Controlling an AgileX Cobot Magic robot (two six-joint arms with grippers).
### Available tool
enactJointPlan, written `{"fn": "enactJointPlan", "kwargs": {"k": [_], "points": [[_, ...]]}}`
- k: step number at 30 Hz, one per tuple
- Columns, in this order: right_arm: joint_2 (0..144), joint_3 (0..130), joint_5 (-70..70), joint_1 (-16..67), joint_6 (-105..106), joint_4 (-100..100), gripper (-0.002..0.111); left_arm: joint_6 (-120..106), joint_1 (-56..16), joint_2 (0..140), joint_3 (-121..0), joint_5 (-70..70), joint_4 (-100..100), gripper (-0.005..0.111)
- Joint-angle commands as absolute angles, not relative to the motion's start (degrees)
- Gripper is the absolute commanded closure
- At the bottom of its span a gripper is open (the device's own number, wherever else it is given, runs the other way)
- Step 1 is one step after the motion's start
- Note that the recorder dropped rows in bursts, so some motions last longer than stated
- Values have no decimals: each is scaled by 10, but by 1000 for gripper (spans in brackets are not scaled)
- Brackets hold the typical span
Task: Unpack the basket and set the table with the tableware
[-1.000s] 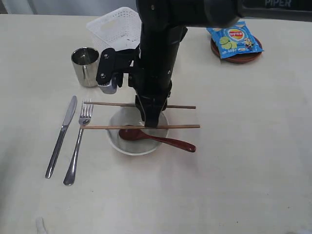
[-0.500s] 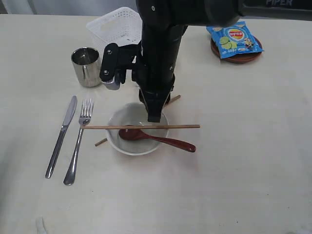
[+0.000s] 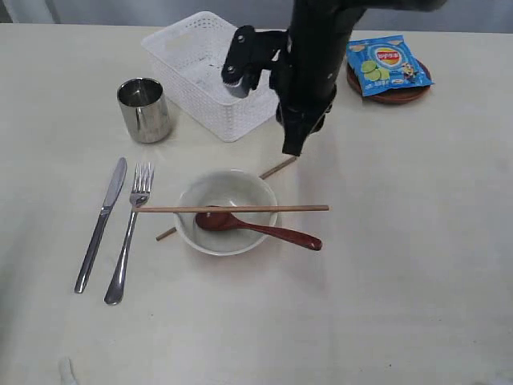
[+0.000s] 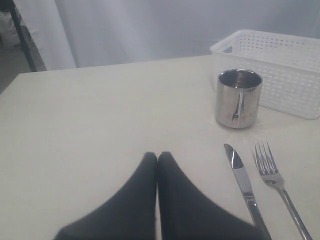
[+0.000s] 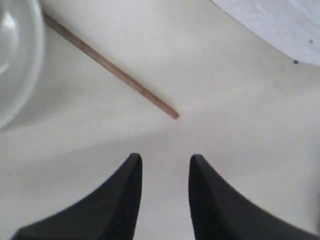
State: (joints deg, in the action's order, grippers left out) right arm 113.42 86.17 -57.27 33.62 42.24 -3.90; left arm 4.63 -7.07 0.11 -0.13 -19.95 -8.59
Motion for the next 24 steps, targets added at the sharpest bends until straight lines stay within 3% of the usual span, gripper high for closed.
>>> {"fn": "enactJointPlan", "kwargs": {"k": [1, 8, 24], "points": [[1129, 865, -567, 271, 525, 48, 77, 48, -74, 0, 0, -199, -85, 107], [1142, 865, -575, 201, 759, 230, 77, 48, -74, 0, 0, -199, -85, 107], [1235, 865, -544, 209, 892, 248, 77, 48, -74, 0, 0, -199, -85, 107]]}}
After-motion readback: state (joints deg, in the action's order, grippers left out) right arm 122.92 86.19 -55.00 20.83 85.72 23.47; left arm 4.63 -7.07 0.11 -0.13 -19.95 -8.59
